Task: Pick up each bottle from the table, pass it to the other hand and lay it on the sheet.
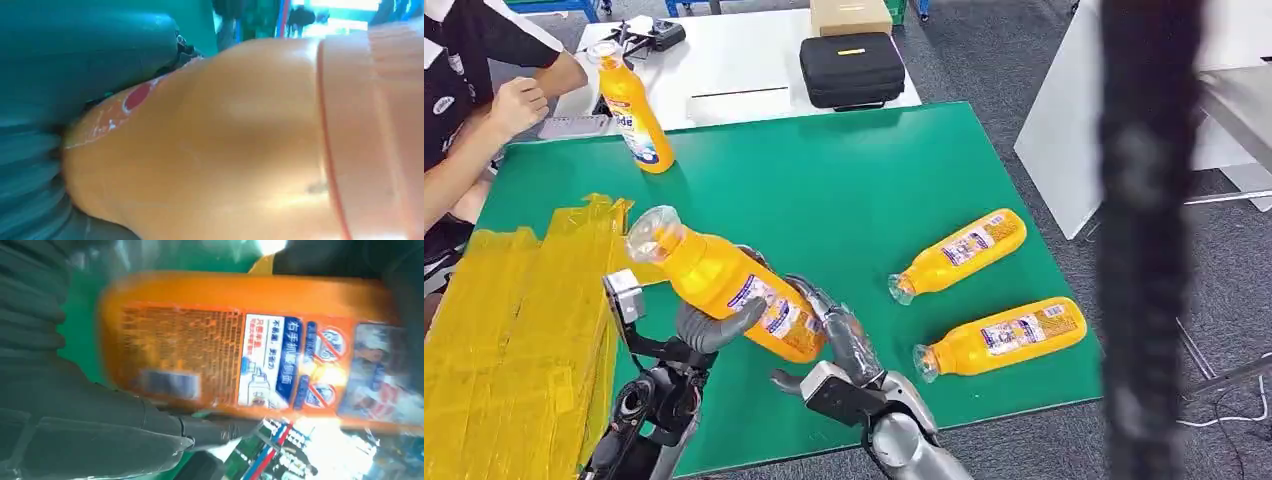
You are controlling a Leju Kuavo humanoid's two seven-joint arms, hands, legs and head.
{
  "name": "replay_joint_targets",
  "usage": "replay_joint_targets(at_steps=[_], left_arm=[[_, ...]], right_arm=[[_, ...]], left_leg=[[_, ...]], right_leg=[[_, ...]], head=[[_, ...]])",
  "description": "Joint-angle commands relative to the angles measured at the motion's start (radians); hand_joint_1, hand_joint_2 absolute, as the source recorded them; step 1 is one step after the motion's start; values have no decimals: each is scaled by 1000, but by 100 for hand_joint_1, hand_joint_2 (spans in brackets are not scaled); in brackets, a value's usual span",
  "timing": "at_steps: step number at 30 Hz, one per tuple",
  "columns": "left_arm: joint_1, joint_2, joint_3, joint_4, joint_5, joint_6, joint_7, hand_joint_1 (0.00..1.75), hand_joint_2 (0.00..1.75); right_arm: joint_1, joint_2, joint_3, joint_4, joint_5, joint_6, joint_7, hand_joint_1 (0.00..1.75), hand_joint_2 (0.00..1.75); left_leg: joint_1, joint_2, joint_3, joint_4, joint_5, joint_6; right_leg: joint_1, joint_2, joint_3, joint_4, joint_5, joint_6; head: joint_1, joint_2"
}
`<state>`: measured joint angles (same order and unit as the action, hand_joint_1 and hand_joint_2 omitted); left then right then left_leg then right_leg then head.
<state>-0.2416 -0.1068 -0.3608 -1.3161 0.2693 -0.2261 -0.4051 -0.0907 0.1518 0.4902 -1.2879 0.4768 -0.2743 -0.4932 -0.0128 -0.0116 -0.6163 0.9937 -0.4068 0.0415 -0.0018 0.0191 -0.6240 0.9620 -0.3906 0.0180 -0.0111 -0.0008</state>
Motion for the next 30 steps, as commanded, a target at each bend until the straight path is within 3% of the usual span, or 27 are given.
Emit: replay_joint_targets(at_steps=[1,3,4,6,8,10,12,13,14,18,19,21,25,30], left_arm=[[-83,15,57,26,-434,448,-49,175,175],[-92,12,74,28,-509,500,-39,175,175],[-95,4,93,38,-645,625,-34,175,175],[-99,5,108,44,-672,645,-37,175,175],[-123,4,140,88,-926,838,3,175,175],[-140,13,169,122,-1074,911,48,175,175],[-143,18,180,130,-1096,916,52,175,175],[-139,-5,271,127,-1382,924,111,175,175],[-138,-5,301,116,-1492,924,136,175,175],[-141,-11,319,126,-1496,924,121,175,175],[-134,-8,337,108,-1724,924,202,175,175],[-184,83,248,254,-1840,924,351,175,175],[-351,136,270,699,-1822,924,435,175,175],[-386,184,360,856,-1727,924,360,175,175]], right_arm=[[45,-62,-157,-168,22,-84,11,0,175],[60,-69,-179,-202,27,-79,21,0,175],[72,-72,-197,-228,47,-114,22,0,175],[79,-81,-207,-253,48,-119,23,0,175],[83,-90,-225,-288,50,-173,23,0,175],[77,-99,-234,-308,50,-195,25,0,175],[72,-102,-236,-316,50,-201,26,0,175],[63,-107,-233,-323,46,-218,30,0,175],[62,-109,-233,-327,45,-223,30,0,175],[61,-111,-233,-332,45,-225,31,0,175],[60,-116,-226,-327,43,-232,32,0,175],[61,-124,-223,-319,32,-254,32,0,175],[53,-135,-222,-300,2,-270,21,0,175],[75,-139,-217,-298,-3,-278,17,0,175]], left_leg=[[0,-2,2,1,-1,-2],[0,-5,2,1,-1,-2],[1,-5,4,2,-2,-3],[0,-3,4,1,-2,-2],[0,-4,3,1,-1,-2],[0,-4,5,1,-2,-3],[0,-2,3,0,-1,-2],[0,-1,4,1,-2,-3],[0,-1,3,0,-1,-2],[0,0,4,1,-2,-3],[0,0,6,1,-3,-3],[0,1,3,0,-1,-2],[0,-4,9,-1,-1,-4],[1,3,7,-1,-1,-4]], right_leg=[[1,-4,3,1,-2,0],[0,-7,3,1,-3,0],[1,-7,6,2,-4,0],[0,-5,5,1,-3,0],[0,-5,4,1,-3,0],[0,-6,6,1,-4,0],[0,-3,3,0,-1,0],[0,-3,5,1,-2,0],[0,-2,3,0,-1,0],[0,-2,4,1,-2,0],[0,-3,6,1,-3,0],[0,-1,2,0,-1,0],[0,-7,9,0,-3,0],[1,0,6,-1,-1,0]], head=[[-1,0],[0,0],[-1,0],[0,0],[0,0],[0,0],[-1,0],[-1,0],[0,0],[0,0],[0,0],[-1,0],[0,0],[0,0]])
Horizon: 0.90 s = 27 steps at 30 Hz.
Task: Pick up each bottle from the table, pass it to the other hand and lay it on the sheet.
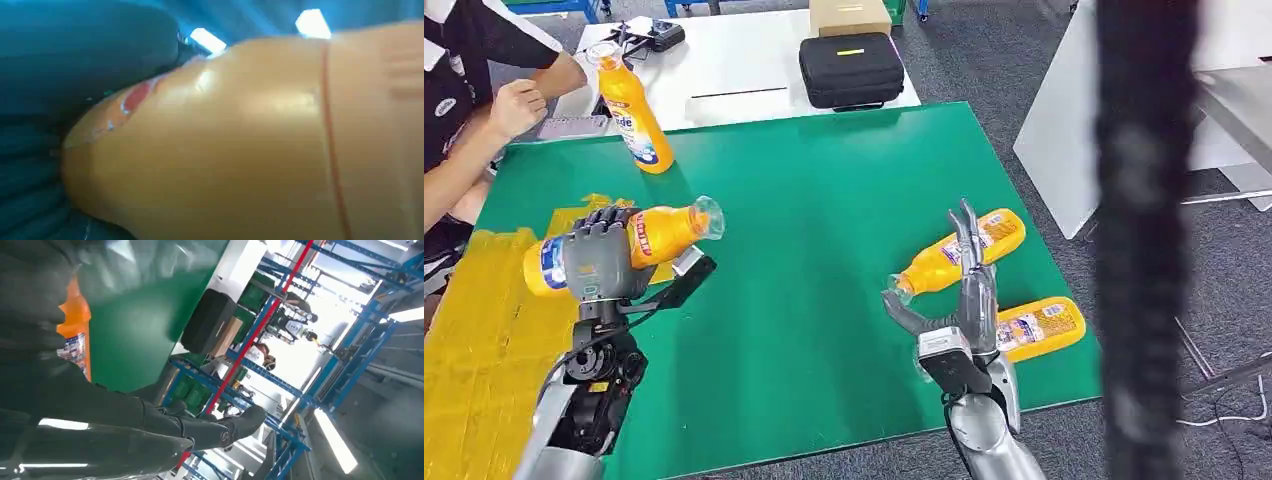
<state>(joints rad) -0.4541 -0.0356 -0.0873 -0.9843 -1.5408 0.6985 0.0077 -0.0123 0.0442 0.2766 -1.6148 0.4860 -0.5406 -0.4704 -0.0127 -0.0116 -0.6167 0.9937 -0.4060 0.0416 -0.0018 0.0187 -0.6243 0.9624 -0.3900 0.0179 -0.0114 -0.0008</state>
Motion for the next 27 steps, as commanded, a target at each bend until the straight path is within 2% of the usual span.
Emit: replay_joint_targets(at_steps=[1,5,6,10,12,14,15,19,22,25,26,27], left_arm=[[-173,113,87,524,83,0,-53,175,175],[-170,116,104,554,92,0,-56,175,175],[-165,122,114,554,104,0,-70,175,175],[-127,163,149,550,91,0,-109,175,175],[-116,165,183,538,107,0,-143,175,175],[-98,163,204,508,92,0,-151,175,175],[-98,163,204,508,92,0,-151,175,175],[-90,159,210,493,87,0,-155,175,175],[23,141,241,220,0,0,-254,175,175],[106,185,103,41,-30,0,-178,175,175],[119,177,97,8,-30,0,-171,175,175],[119,177,97,8,-30,0,-171,175,175]], right_arm=[[-4,-32,-3,29,-13,-11,-6,0,175],[3,-31,-3,25,-12,-15,-6,0,175],[6,-31,-3,25,-12,-17,-6,0,175],[7,-29,-4,40,-13,-23,-8,0,175],[6,-27,-6,47,-13,-28,-8,0,175],[6,-26,-7,54,-16,-29,-7,0,175],[6,-26,-7,54,-16,-29,-7,0,175],[4,-25,-7,60,-16,-29,-7,0,175],[-6,-26,1,82,-24,-20,-12,0,175],[-21,-27,6,105,-31,-15,-17,0,175],[-22,-25,5,106,-31,-17,-17,0,175],[-22,-25,5,106,-31,-17,-17,0,175]], left_leg=[[0,4,8,-1,-3,-4],[1,3,3,-1,-1,-2],[1,3,7,0,-3,-3],[0,2,3,-1,-1,-1],[1,6,8,0,-4,-4],[0,3,2,-1,-1,-2],[1,5,6,0,-3,-4],[1,1,4,0,-2,-3],[1,3,4,0,-2,-3],[1,6,7,0,-4,-4],[1,4,3,0,-3,-2],[1,5,7,1,-5,-4]], right_leg=[[1,1,7,0,-2,-1],[1,0,2,0,-1,0],[1,-1,7,1,-3,0],[0,1,2,0,-1,0],[1,3,7,0,-3,0],[0,1,2,0,-1,0],[1,2,6,0,-3,0],[1,-1,4,0,-2,0],[1,1,4,0,-2,0],[1,2,6,0,-3,0],[1,2,3,0,-2,0],[1,2,6,1,-5,0]], head=[[0,0],[0,0],[0,0],[0,0],[0,0],[0,0],[0,0],[0,0],[0,0],[0,0],[0,0],[0,0]])
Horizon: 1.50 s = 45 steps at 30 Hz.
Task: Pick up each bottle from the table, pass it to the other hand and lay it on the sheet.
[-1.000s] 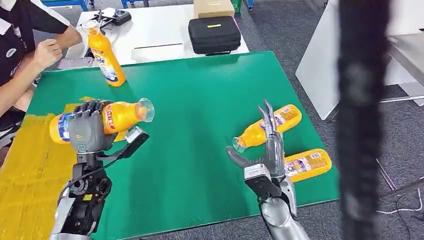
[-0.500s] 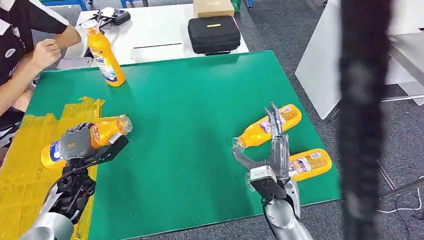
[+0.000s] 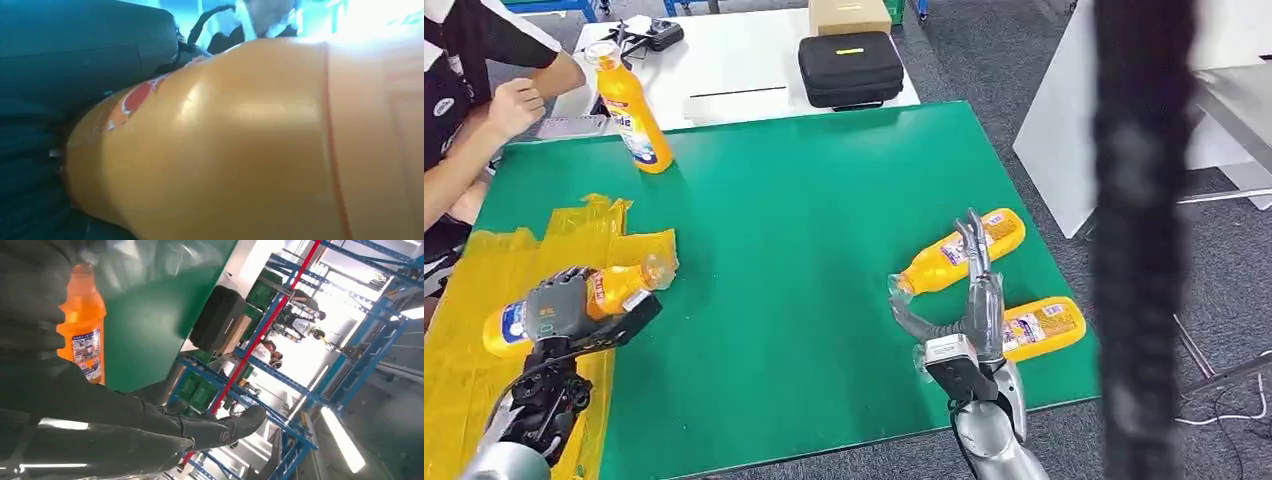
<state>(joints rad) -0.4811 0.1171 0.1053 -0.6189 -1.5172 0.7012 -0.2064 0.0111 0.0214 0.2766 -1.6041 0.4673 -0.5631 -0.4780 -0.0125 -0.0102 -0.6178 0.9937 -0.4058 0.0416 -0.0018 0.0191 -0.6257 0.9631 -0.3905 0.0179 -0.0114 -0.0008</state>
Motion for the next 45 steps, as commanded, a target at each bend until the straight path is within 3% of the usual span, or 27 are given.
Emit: replay_joint_targets(at_steps=[1,2,5,6,8,11,21,23,26,27,28,29,30,31,32,33,36,37,42,44,45], left_arm=[[146,25,-96,-358,-54,-3,43,175,175],[153,3,-74,-390,-44,-3,24,0,175],[149,-75,85,-397,-6,-3,-125,0,175],[145,-89,112,-397,-9,-3,-150,0,0],[146,-108,151,-368,2,-3,-188,0,0],[122,-181,341,-320,65,-3,-359,0,0],[64,-233,484,-235,85,-3,-492,0,0],[59,-232,462,-207,145,-3,-492,0,0],[43,-213,321,-120,435,-3,-492,0,0],[42,-190,227,-91,586,-3,-492,0,0],[46,-159,47,-81,881,-30,-492,0,0],[47,-160,8,-116,1007,-115,-492,0,0],[68,-157,-7,-206,1318,-285,-492,0,0],[70,-158,-3,-218,1360,-309,-492,0,0],[69,-169,9,-243,1420,-367,-492,0,175],[78,-175,22,-287,1495,-463,-492,0,175],[84,-196,38,-336,1558,-578,-492,0,175],[85,-213,46,-362,1596,-678,-492,0,175],[95,-244,44,-420,1627,-777,-492,0,175],[95,-244,44,-420,1627,-777,-492,0,175],[109,-249,38,-444,1626,-785,-492,0,175]], right_arm=[[-46,-3,5,95,-13,6,-10,0,175],[-43,-2,5,91,-12,3,-10,0,175],[-37,-3,2,88,-7,8,-2,0,175],[-35,-4,2,90,-6,9,0,0,175],[-38,-4,4,103,-1,16,3,0,175],[-41,-1,4,116,4,19,1,0,175],[-74,6,18,145,12,36,7,0,175],[-75,5,17,146,17,38,9,0,175],[-78,-4,10,143,97,0,23,0,175],[-80,-5,6,144,144,-25,34,0,175],[-86,-12,0,148,244,-62,67,0,175],[-89,-26,-8,148,313,-70,93,0,175],[-101,-41,-19,154,467,-89,149,0,175],[-105,-47,-21,156,503,-89,163,0,175],[-118,-63,-31,168,573,-81,191,0,175],[-134,-80,-34,176,673,-57,242,0,175],[-176,-118,-44,195,722,-12,281,0,175],[-213,-159,-47,212,740,74,308,0,175],[-368,-271,-68,317,694,291,292,0,175],[-368,-271,-68,317,694,291,292,0,175],[-419,-292,-62,365,684,368,284,0,175]], left_leg=[[2,2,8,2,-5,-4],[1,1,7,1,-5,-4],[1,0,5,1,-4,-3],[1,0,9,3,-7,-5],[1,-4,3,0,-2,-2],[0,-4,8,0,-4,-3],[0,-4,4,0,-2,-3],[0,-4,5,0,-2,-3],[0,-6,5,-1,-1,-2],[0,-6,2,-1,0,-1],[0,-7,5,0,-1,-3],[0,-9,2,-1,0,-2],[0,-11,5,0,-1,-3],[0,-8,1,0,0,-2],[1,-7,4,2,-3,-3],[1,-6,2,1,-1,-2],[1,-5,4,2,-3,-2],[0,-5,1,1,-1,-1],[-2,-5,1,1,0,0],[-3,-5,1,1,1,1],[-2,-4,6,4,-3,-1]], right_leg=[[2,0,8,1,-4,0],[1,-1,7,0,-4,0],[1,-1,6,0,-3,0],[1,-1,10,2,-6,0],[1,-4,4,-1,-2,0],[0,-4,9,-1,-4,0],[0,-4,5,-1,-2,0],[0,-4,6,0,-2,0],[0,-6,6,-1,-2,0],[0,-5,3,-1,-1,0],[0,-7,6,0,-3,0],[0,-9,4,-1,-2,0],[0,-11,7,0,-4,0],[0,-8,3,0,-2,0],[1,-8,6,1,-4,1],[1,-6,4,0,-2,0],[1,-5,6,0,-3,1],[0,-5,3,0,-1,1],[-2,-5,3,0,0,2],[-3,-4,3,0,1,3],[-2,-5,8,2,-2,3]], head=[[0,0],[0,0],[0,0],[0,0],[0,0],[0,0],[0,0],[0,0],[0,0],[0,0],[0,0],[0,0],[0,0],[0,0],[0,0],[0,0],[0,0],[0,0],[0,0],[0,0],[0,0]])
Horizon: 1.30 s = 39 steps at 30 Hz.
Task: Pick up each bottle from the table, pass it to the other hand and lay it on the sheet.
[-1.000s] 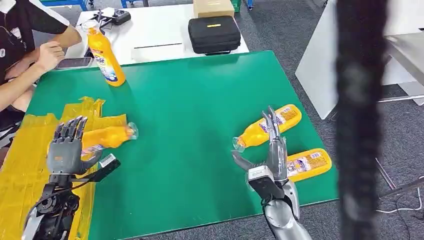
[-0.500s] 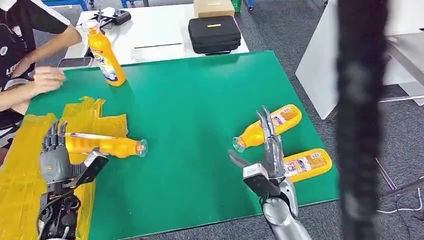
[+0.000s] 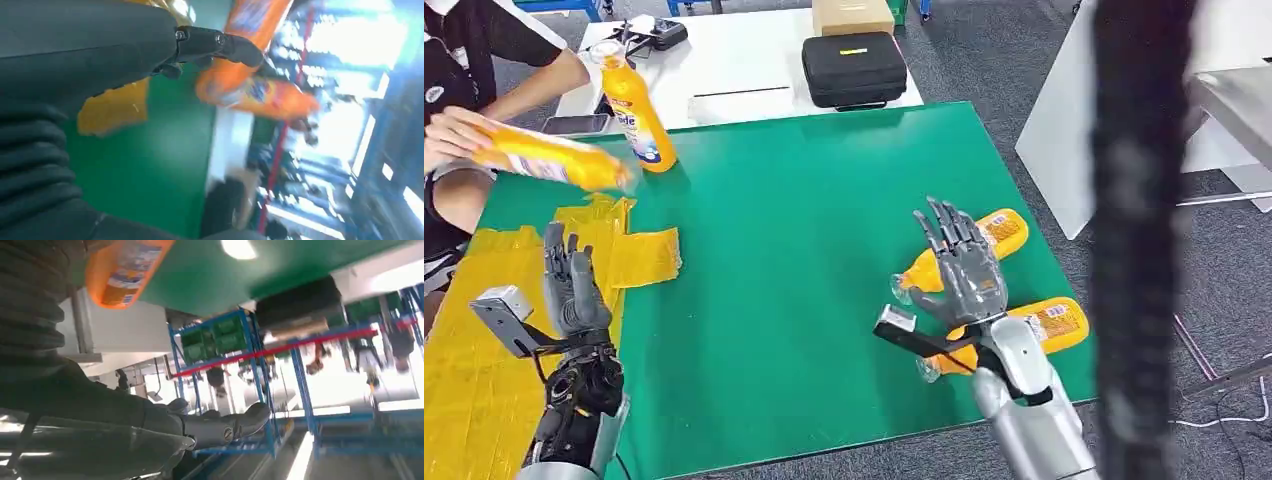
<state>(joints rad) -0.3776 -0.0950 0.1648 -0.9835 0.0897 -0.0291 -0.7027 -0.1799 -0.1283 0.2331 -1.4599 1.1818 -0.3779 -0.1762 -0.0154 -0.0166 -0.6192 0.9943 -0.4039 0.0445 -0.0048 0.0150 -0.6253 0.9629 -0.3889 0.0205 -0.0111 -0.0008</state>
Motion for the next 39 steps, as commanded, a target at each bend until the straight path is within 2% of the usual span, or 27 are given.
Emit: replay_joint_targets(at_steps=[1,4,5,7,9,13,18,25,31,39], left_arm=[[17,-38,-26,-91,26,-75,5,0,175],[35,-43,-38,-109,23,-80,5,0,175],[35,-43,-38,-109,23,-80,5,0,175],[28,-47,-45,-100,32,-85,5,0,175],[24,-50,-50,-95,39,-87,5,0,175],[27,-56,-56,-103,56,-93,5,0,175],[26,-56,-56,-102,66,-100,5,0,175],[29,-67,-63,-116,96,-69,5,0,175],[15,-80,-63,-106,117,-76,5,0,175],[10,-82,-61,-102,122,-77,5,0,175]], right_arm=[[-261,-175,0,252,-27,246,-24,0,175],[-333,-221,15,356,-31,327,-49,0,175],[-333,-221,15,356,-31,327,-49,0,175],[-416,-236,33,479,-30,377,-62,0,175],[-456,-243,50,537,-28,396,-75,0,175],[-527,-248,92,644,-25,442,-95,0,175],[-542,-249,100,665,-27,448,-97,0,175],[-714,-213,188,917,-37,496,-102,0,175],[-769,-195,211,1045,-44,519,-102,0,175],[-776,-191,213,1063,-48,528,-100,0,175]], left_leg=[[0,3,2,1,-1,-2],[0,3,6,2,-3,-3],[-1,2,3,1,-1,-2],[-1,2,3,2,-1,-1],[-1,3,4,2,-2,-1],[-1,2,5,2,-2,-2],[-1,1,3,1,0,0],[-1,3,3,2,-1,0],[0,1,4,2,-1,-1],[-1,0,1,1,1,1]], right_leg=[[0,1,2,0,0,1],[-1,0,6,1,-2,1],[-2,0,3,0,0,1],[-1,0,4,0,-1,1],[-2,1,4,1,-1,1],[-1,0,6,1,-1,1],[-2,-1,4,0,-1,1],[-2,1,3,1,0,2],[-1,-1,5,1,-1,1],[-2,-1,2,0,1,2]], head=[[-1,0],[-1,0],[-1,0],[-1,0],[-1,0],[0,0],[0,0],[-1,0],[-1,0],[-1,0]])
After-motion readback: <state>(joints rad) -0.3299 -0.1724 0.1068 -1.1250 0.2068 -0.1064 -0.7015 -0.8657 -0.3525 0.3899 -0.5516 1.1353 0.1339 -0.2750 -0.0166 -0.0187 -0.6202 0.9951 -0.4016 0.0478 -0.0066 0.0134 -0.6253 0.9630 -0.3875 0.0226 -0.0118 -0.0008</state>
